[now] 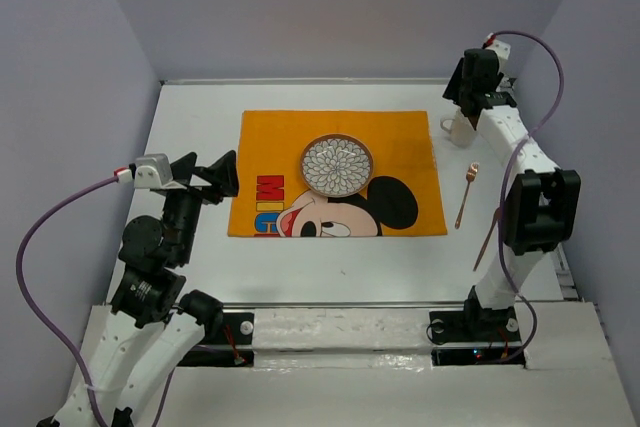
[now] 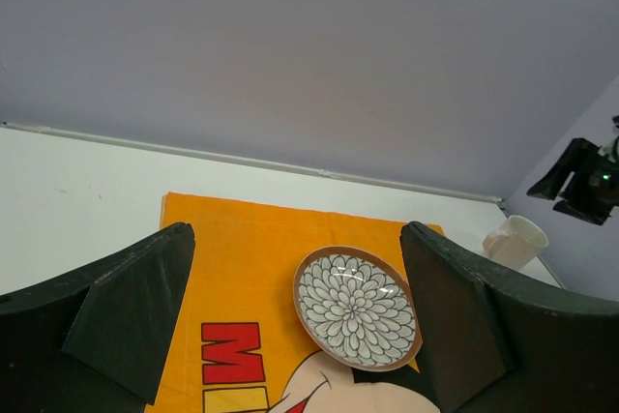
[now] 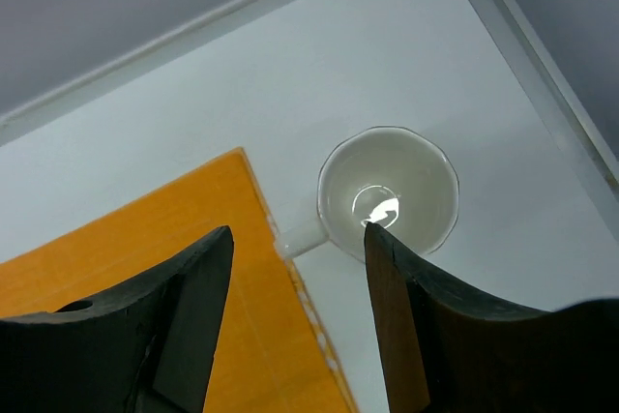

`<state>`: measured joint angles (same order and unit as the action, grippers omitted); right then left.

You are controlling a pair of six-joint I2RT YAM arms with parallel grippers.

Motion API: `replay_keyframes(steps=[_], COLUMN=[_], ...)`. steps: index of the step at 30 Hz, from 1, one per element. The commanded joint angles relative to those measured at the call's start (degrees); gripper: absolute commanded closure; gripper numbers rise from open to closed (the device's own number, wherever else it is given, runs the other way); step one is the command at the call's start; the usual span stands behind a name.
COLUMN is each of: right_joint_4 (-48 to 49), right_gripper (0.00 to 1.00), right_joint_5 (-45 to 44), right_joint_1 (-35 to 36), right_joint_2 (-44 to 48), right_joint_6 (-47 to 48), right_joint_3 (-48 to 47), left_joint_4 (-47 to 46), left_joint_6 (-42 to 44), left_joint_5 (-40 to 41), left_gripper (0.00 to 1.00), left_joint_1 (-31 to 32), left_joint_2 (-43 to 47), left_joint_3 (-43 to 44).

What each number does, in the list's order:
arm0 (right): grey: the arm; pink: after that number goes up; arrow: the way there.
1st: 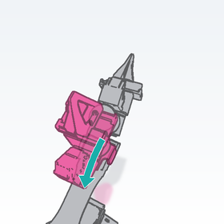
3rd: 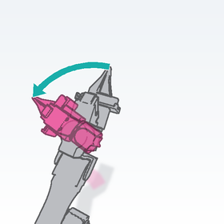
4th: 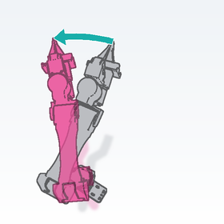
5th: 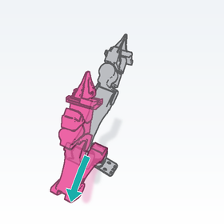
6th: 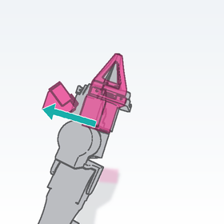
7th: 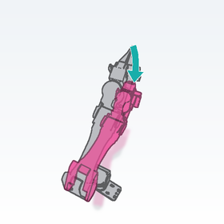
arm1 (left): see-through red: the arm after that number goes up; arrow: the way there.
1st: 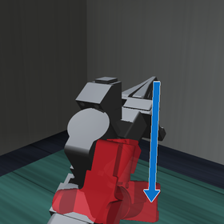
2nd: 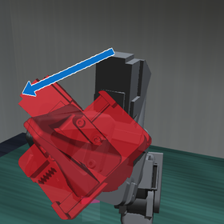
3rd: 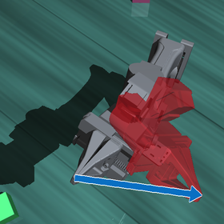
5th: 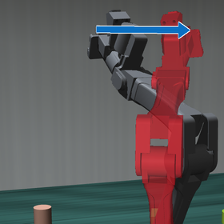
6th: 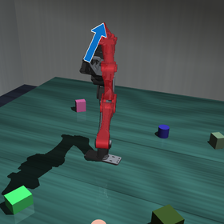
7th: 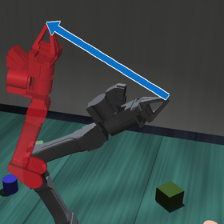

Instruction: Set the dinner table for one person

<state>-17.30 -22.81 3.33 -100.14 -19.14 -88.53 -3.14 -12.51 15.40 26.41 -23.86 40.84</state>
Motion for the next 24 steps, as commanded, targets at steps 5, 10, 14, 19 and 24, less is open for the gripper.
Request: replay_keyframes(steps=[5,10,14,19,24], right_joint_4=[-8.01,-8.54,-8.98,-8.98,-8.20], right_gripper=[0.39,0.43,0.53,0.74,1.00], right_joint_5=[-3.92,-2.15,-1.10,-0.57,-2.33], right_joint_1=[-1.22,-1.84,-2.37,-2.37,-2.89], right_joint_2=[-13.49,-18.50,-21.67,-23.61,-22.48], right_joint_6=[7.53,7.53,7.18,7.09,9.19], right_joint_3=[-15.09,-17.72,-20.01,-22.21,-24.05], left_joint_4=[-2.14,-2.22,-2.22,-2.22,-2.22], left_joint_6=[1.00,1.00,1.09,1.09,1.26], left_joint_5=[0.25,0.07,0.16,-0.02,0.51], left_gripper=[0.01,0.01,0.01,0.01,0.01], left_joint_1=[1.10,1.36,1.45,1.36,1.36], left_joint_2=[0.22,-0.14,-0.31,-0.66,-0.66], left_joint_3=[0.56,0.47,0.47,0.47,0.38])
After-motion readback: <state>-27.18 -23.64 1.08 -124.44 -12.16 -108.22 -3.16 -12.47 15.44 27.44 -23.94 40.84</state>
